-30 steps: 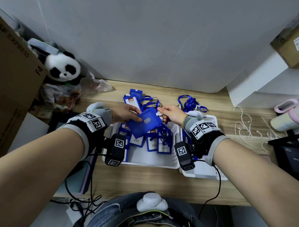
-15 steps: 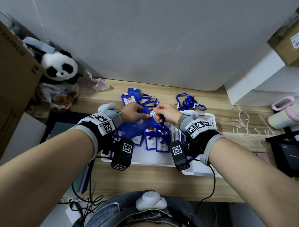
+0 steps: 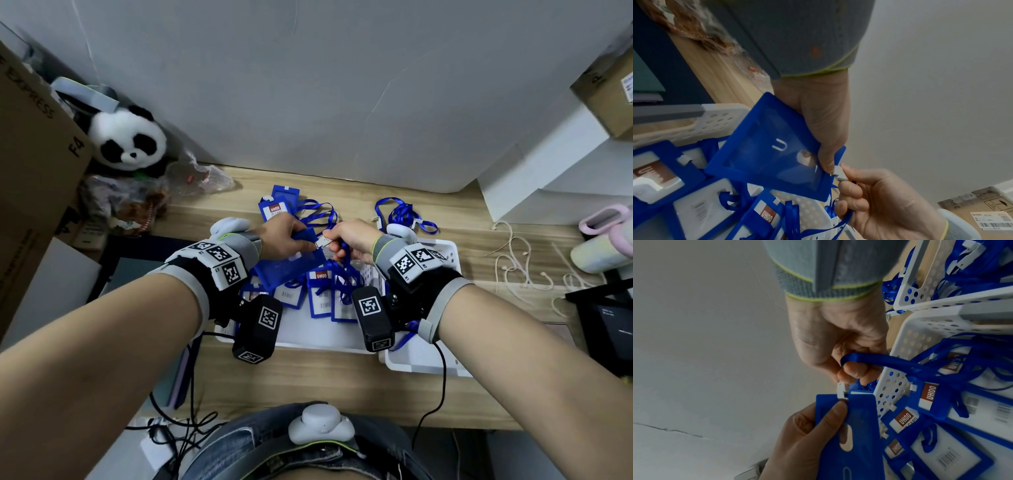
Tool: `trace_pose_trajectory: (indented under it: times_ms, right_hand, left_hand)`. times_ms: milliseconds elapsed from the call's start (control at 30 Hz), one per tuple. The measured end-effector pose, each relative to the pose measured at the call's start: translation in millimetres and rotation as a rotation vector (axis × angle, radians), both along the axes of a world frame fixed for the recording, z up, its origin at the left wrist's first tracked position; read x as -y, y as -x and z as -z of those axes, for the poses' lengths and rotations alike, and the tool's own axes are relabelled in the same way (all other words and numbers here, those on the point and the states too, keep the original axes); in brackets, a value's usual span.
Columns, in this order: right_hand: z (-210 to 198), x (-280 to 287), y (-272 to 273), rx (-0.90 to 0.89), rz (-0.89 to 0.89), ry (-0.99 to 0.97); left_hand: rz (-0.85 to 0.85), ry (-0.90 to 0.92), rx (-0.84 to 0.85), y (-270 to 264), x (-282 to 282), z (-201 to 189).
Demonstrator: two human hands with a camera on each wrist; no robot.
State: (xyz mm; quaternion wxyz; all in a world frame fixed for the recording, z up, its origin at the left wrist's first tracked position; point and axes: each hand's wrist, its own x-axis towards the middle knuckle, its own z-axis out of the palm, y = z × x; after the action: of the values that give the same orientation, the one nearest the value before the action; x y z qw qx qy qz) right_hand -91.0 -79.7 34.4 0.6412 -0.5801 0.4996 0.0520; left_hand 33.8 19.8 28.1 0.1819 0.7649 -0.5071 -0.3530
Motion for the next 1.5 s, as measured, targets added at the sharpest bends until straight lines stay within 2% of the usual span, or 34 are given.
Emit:
trace_pose_trajectory:
  times_ms: [667,867,1067,1333,1500]
  right_hand:
    - [2.0,-4.4,0.8,-0.065,0.053,-0.099]
    - [9.7,-8.0,5.5,0.167,-0.042,0.173]
    - [5.9,-10.8,2.9,0.242,-0.082,0.242]
    - [8.3,-4.3,3.7,0.131,-0.176,0.336]
    - [6.8,-4.4,2.6,0.038,-0.18,0.328]
  left_hand:
    - [0.022,-0.027,0.029,8.1,-0.4,-3.2]
    - [-0.06,-0.065,-0.049,3.6,1.6,-4.7]
    - [-0.239,-0.125,-0.146,3.9,2.0,-2.0]
    - [-0.15,-0.099,0.005,7.6,-1.5,-6.8]
    - [0.011,-0.184,0.056,10.4,1.4,-14.2]
